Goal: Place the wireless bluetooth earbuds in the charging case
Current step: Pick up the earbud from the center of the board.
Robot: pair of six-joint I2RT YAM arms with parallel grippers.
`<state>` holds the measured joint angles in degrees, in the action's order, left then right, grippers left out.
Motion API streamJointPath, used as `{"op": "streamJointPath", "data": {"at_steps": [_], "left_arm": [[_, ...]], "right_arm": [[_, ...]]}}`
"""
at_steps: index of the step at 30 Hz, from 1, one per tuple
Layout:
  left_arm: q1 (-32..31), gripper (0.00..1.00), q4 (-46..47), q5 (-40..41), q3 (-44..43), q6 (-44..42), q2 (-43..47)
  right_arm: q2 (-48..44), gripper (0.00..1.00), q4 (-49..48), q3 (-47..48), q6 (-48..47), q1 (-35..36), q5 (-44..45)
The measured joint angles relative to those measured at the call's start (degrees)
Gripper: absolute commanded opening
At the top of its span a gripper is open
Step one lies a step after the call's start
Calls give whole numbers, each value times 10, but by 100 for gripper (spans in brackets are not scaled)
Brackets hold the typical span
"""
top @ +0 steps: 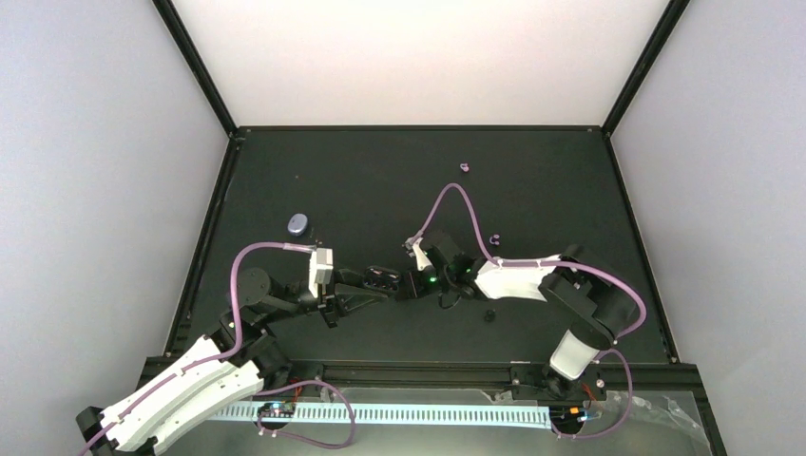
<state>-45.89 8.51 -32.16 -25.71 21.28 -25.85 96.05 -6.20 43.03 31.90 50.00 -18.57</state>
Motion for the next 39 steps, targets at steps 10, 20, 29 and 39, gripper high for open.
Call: {"op": "streamJointPath", "data": {"at_steps": [10,20,29,39], "left_arm": [[0,2,0,0,0,-3,0],[0,2,0,0,0,-3,0],[0,1,0,0,0,-3,5],[0,2,0,0,0,-3,5]], "right_arm": [[-3,44,-2,-3,9,0,10],[14,43,-12,0,17,0,-25],[15,43,-10,0,27,9,-46],[0,43,30,9,12,10,-14]]}}
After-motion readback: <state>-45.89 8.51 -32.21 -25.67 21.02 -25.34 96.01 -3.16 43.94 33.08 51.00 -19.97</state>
